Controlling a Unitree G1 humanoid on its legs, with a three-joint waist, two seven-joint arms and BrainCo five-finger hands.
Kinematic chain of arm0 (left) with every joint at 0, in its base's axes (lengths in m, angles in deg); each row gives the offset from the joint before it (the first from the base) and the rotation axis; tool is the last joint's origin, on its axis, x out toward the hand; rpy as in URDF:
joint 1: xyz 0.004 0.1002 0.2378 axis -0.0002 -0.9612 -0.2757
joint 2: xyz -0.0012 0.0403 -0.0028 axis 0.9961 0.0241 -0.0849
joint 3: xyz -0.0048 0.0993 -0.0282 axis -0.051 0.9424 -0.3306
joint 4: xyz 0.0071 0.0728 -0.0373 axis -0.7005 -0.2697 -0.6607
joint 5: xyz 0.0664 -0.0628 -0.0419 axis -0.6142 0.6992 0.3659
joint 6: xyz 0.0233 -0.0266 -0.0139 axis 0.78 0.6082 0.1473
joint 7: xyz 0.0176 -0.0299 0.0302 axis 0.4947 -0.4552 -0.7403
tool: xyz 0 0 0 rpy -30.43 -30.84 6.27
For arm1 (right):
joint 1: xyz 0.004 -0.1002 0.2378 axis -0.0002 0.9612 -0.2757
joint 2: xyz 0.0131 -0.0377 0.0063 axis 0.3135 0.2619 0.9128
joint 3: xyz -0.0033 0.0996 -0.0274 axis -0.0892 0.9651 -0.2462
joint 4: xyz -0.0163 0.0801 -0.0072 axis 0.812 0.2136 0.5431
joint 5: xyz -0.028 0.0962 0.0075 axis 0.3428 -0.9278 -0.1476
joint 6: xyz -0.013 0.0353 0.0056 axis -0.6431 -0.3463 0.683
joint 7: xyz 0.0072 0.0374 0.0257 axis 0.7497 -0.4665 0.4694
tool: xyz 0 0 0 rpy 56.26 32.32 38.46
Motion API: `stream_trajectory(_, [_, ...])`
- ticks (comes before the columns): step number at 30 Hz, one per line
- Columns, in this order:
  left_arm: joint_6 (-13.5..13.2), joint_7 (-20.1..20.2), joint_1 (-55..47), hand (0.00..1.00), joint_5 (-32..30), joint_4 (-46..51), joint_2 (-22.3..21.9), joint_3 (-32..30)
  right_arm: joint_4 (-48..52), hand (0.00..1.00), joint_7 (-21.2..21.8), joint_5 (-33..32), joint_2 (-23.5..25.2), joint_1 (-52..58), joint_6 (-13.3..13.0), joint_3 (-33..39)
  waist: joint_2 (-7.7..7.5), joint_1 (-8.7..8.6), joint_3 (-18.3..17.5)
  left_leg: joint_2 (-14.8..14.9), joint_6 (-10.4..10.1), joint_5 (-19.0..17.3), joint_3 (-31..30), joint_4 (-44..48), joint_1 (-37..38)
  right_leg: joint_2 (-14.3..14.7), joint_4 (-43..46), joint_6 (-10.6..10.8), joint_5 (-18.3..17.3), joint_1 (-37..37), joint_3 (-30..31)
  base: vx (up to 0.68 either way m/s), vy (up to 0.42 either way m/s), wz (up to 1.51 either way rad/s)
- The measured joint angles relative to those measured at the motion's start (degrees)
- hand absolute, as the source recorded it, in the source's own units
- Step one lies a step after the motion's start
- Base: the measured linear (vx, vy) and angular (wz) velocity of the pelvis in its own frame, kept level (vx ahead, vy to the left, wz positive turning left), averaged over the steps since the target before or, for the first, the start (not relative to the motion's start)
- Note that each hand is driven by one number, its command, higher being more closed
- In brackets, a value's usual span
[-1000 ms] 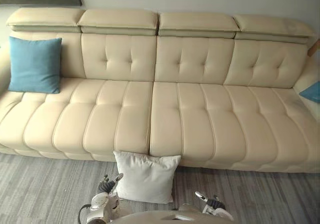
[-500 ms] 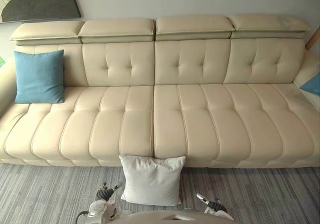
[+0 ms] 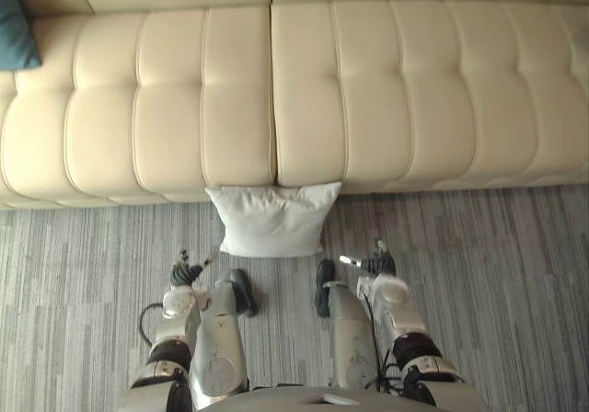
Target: Pick up cushions and gather them together orderly.
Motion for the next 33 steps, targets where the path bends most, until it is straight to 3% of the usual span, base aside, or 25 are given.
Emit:
stream_trajectory(6, [-1.1,-1.3,10.2,0.0,7.4,3.0,4.8,-6.0,0.0,0.0,-3.1,0.2,-3.8,-12.9,0.3,0.6,0.1,0.55,3.7,0.9,0.8,1.0,-2.2,5.4,-17.5,-0.1,4.7,-0.9,0.9,-16.1,-0.3,-0.11,-0.007,0.04])
stream_trajectory(12, [-1.6,-1.5,19.3,0.0,11.5,5.7,8.8,-6.4,0.5,0.0,-4.4,-0.9,-8.6,-24.9,0.3,2.7,0.21,0.95,8.9,0.4,1.8,3.2,-4.8,9.1,-29.7,-1.8,11.9,-1.4,-0.2,-28.1,-1.6,-0.05,-0.022,0.23])
stream_trajectory(21, [-2.2,-2.7,29.2,0.0,11.6,10.5,11.5,-2.8,2.1,0.0,-6.8,-2.7,-10.6,-37.3,0.0,-0.5,0.23,1.24,9.2,-0.1,1.3,5.5,-6.4,11.2,-43.0,-2.9,17.7,-2.1,-1.3,-42.1,-1.6,-0.06,-0.014,0.13])
stream_trajectory(22, [-2.2,-2.9,30.7,0.0,11.4,10.5,11.6,-2.1,2.2,1.0,-7.0,-3.2,-10.3,-38.6,0.0,-2.2,0.23,1.33,9.2,0.1,1.1,5.7,-6.5,11.5,-44.4,-2.8,18.1,-2.1,-1.3,-43.6,-1.5,-0.07,-0.002,-0.02])
stream_trajectory(26, [-2.2,-4.3,37.4,0.0,9.3,10.5,11.8,1.4,2.3,1.0,-9.3,-4.9,-7.0,-45.5,-0.1,-6.7,0.23,1.22,9.2,1.0,1.4,6.4,-7.4,13.4,-49.5,-2.3,20.5,-2.5,-1.1,-48.5,-1.8,-0.06,0.005,-0.05])
stream_trajectory(32, [-2.2,-6.1,45.9,0.0,7.2,10.5,10.6,6.2,4.1,1.0,-12.8,-8.0,-3.6,-48.5,-1.1,-7.0,0.23,0.34,9.2,1.1,1.1,7.0,-8.0,14.5,-52.7,-2.6,22.9,-2.9,-1.7,-52.1,-1.8,-0.05,0.005,0.05])
stream_trajectory(33, [-2.2,-6.4,46.4,1.0,7.2,10.5,10.3,6.3,4.3,1.0,-13.0,-8.5,-3.1,-48.6,-1.3,-7.0,0.23,0.26,9.2,1.1,1.0,7.1,-8.1,14.4,-52.8,-2.5,22.9,-2.9,-1.7,-52.2,-1.9,-0.07,0.007,0.05])
